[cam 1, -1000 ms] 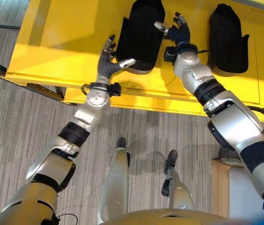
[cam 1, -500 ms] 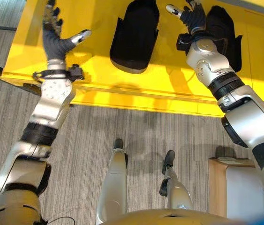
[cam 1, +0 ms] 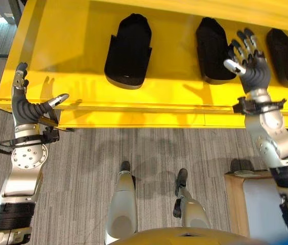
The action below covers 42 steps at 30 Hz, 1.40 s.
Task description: Move parts from the plastic box to the shelf.
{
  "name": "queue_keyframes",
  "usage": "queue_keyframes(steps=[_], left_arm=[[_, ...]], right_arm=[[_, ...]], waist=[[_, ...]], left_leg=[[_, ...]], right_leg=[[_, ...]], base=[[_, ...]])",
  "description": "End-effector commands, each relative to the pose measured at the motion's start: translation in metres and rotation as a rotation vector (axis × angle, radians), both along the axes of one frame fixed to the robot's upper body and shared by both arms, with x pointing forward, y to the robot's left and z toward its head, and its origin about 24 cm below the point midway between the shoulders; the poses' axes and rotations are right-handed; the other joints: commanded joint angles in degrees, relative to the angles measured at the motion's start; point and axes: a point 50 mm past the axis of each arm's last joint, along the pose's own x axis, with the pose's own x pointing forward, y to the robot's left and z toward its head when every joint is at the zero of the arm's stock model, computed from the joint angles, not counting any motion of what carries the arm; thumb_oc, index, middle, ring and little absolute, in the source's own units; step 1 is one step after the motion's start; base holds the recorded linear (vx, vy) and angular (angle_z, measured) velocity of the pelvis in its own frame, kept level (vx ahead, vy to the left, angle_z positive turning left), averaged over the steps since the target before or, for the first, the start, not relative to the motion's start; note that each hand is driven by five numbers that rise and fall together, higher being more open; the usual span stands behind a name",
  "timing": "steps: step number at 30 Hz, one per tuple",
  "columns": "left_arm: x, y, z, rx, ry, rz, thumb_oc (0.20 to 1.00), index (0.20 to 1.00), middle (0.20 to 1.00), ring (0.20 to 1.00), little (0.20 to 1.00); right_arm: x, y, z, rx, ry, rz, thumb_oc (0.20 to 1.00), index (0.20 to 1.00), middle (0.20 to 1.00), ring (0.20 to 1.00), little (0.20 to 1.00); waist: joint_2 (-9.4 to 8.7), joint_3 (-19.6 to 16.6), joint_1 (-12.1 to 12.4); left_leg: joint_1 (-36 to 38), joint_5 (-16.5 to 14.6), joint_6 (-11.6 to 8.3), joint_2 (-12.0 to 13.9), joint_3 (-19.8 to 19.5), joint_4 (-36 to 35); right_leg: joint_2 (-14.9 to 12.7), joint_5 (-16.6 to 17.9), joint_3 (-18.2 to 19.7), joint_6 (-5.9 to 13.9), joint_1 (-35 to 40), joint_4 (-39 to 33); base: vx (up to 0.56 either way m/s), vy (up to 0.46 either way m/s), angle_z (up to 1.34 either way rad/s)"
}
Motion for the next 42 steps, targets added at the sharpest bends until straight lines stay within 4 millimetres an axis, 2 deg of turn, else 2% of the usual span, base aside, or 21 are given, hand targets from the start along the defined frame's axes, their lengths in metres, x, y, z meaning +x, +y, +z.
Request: queue_keyframes(steps=[1,3,4,5,6,7,10,13,16,18,23,26,27,34,36,42], left_arm=[[-0.008,-0.003,0.015,0.178,-0.036,0.032,1.0,1.0,1.0,1.0,1.0],[-0.02,0.001,0.008,0.242,-0.003,0.081,1.0,1.0,1.0,1.0,1.0],[-0.027,0.003,0.0,0.29,0.041,0.108,1.0,1.0,1.0,1.0,1.0],[-0.027,0.003,0.0,0.291,0.041,0.108,1.0,1.0,1.0,1.0,1.0],[-0.035,0.007,-0.005,0.344,0.075,0.139,1.0,1.0,1.0,1.0,1.0],[-0.035,0.007,-0.005,0.345,0.076,0.139,1.0,1.0,1.0,1.0,1.0],[-0.049,0.013,-0.022,0.414,0.187,0.167,1.0,1.0,1.0,1.0,1.0],[-0.057,0.016,-0.033,0.44,0.254,0.178,1.0,1.0,1.0,1.0,1.0],[-0.059,0.017,-0.046,0.497,0.336,0.177,1.0,1.0,1.0,1.0,1.0],[-0.058,0.018,-0.048,0.517,0.349,0.179,1.0,1.0,1.0,1.0,1.0],[-0.045,0.011,-0.058,0.576,0.404,0.131,1.0,1.0,1.0,1.0,1.0],[-0.037,0.007,-0.066,0.548,0.421,0.107,1.0,1.0,1.0,1.0,1.0],[-0.03,0.004,-0.069,0.574,0.436,0.098,1.0,1.0,1.0,1.0,1.0],[-0.01,-0.008,-0.078,0.618,0.466,0.042,1.0,1.0,1.0,1.0,1.0],[0.001,-0.015,-0.088,0.625,0.503,0.01,1.0,1.0,1.0,1.0,1.0],[0.008,-0.02,-0.104,0.596,0.559,-0.006,1.0,1.0,1.0,1.0,1.0]], right_arm=[[-0.01,-0.003,0.02,-0.018,-0.149,0.038,1.0,1.0,1.0,1.0,1.0],[-0.028,-0.01,0.0,-0.01,-0.106,0.024,1.0,1.0,1.0,1.0,1.0],[-0.037,-0.014,-0.019,0.005,-0.041,0.02,1.0,1.0,1.0,1.0,1.0],[-0.037,-0.014,-0.019,0.005,-0.041,0.02,1.0,1.0,1.0,1.0,1.0],[-0.049,-0.022,-0.034,0.027,0.015,0.006,1.0,1.0,1.0,1.0,1.0],[-0.05,-0.022,-0.035,0.028,0.016,0.007,1.0,1.0,1.0,1.0,1.0],[-0.068,-0.037,-0.057,0.053,0.111,-0.039,1.0,1.0,1.0,1.0,1.0],[-0.076,-0.047,-0.065,0.069,0.145,-0.09,1.0,1.0,1.0,1.0,1.0],[-0.081,-0.059,-0.063,0.041,0.137,-0.151,1.0,1.0,1.0,1.0,1.0],[-0.081,-0.06,-0.063,0.047,0.14,-0.152,1.0,1.0,1.0,1.0,1.0],[-0.083,-0.064,-0.065,0.044,0.142,-0.18,1.0,1.0,1.0,1.0,1.0],[-0.083,-0.063,-0.066,0.034,0.148,-0.189,1.0,1.0,1.0,1.0,1.0],[-0.082,-0.062,-0.067,0.028,0.149,-0.194,1.0,1.0,1.0,1.0,1.0],[-0.079,-0.059,-0.066,0.043,0.134,-0.192,1.0,1.0,1.0,1.0,1.0],[-0.08,-0.059,-0.065,0.033,0.125,-0.201,1.0,1.0,1.0,1.0,1.0],[-0.081,-0.056,-0.064,0.049,0.111,-0.196,1.0,1.0,1.0,1.0,1.0]], waist=[[1.94,-3.5,-0.3],[2.34,-4.1,-1.1],[2.63,-4.2,-1.5],[2.61,-4.3,-1.5],[2.95,-4.2,-2.1],[2.91,-4.3,-2.1],[3.59,-4.0,-3.1],[4.1,-3.8,-3.6],[5.1,-3.1,-4.6],[5.29,-3.0,-4.8],[6.05,-2.0,-6.0],[6.18,-1.6,-6.6],[6.22,-1.4,-7.0],[6.23,-1.2,-8.2],[6.09,-0.9,-8.9],[5.79,-0.6,-9.5]], left_leg=[[5.1,5.3,1.06,-1.6,2.9,-10.2],[6.3,6.6,0.68,-1.0,3.1,-12.0],[7.5,6.7,0.32,-0.4,3.3,-12.9],[7.4,7.2,0.37,-0.5,3.3,-13.1],[8.2,7.5,0.0,0.2,3.5,-14.2],[8.1,7.9,0.04,0.1,3.5,-14.5],[8.8,8.3,-0.51,1.1,4.2,-15.1],[9.0,8.6,-0.8,1.6,4.6,-15.5],[9.1,8.9,-1.11,2.3,5.2,-15.8],[9.1,8.9,-1.16,2.4,5.4,-15.8],[8.7,9.2,-1.32,2.7,6.2,-15.8],[8.6,9.6,-1.44,3.1,6.5,-16.0],[8.4,9.8,-1.53,3.2,6.8,-16.1],[8.3,10.2,-1.74,3.6,7.4,-16.5],[8.0,10.3,-1.76,3.8,7.7,-16.5],[7.4,10.4,-1.84,4.0,7.9,-16.3]], right_leg=[[-0.7,-9.8,-1.6,1.13,8.6,3.7],[-0.5,-10.0,-1.5,0.92,8.8,3.8],[-0.3,-10.4,-1.3,0.84,9.0,3.9],[-0.3,-10.2,-1.3,0.82,8.8,3.8],[0.0,-10.6,-1.1,0.7,8.9,3.9],[0.0,-10.4,-1.1,0.68,8.7,3.8],[0.6,-11.3,-0.4,0.23,8.2,4.4],[1.0,-11.9,0.1,-0.09,7.6,5.2],[1.4,-12.7,1.2,-0.5,6.1,6.5],[1.5,-12.8,1.4,-0.56,5.7,6.8],[1.8,-13.3,2.7,-0.93,3.9,8.1],[2.0,-13.3,3.1,-1.07,3.1,8.4],[2.1,-13.3,3.5,-1.16,2.7,8.6],[2.5,-13.4,4.5,-1.31,1.4,9.1],[2.6,-13.3,4.9,-1.35,0.7,9.4],[2.8,-13.0,5.3,-1.5,-0.1,9.5]], base=[[-0.02,-0.074,0.02],[0.0,-0.062,-0.02],[0.0,-0.036,-0.04],[0.01,-0.066,-0.03],[-0.02,-0.033,-0.07],[-0.01,-0.05,-0.05],[-0.02,-0.031,-0.1],[-0.02,-0.015,-0.14],[-0.03,0.006,-0.11],[-0.02,0.013,-0.22],[-0.04,0.013,-0.13],[-0.04,0.001,-0.14],[-0.04,-0.002,-0.07],[-0.03,0.0,-0.06],[-0.04,0.0,-0.12],[0.0,0.0,-0.01]])
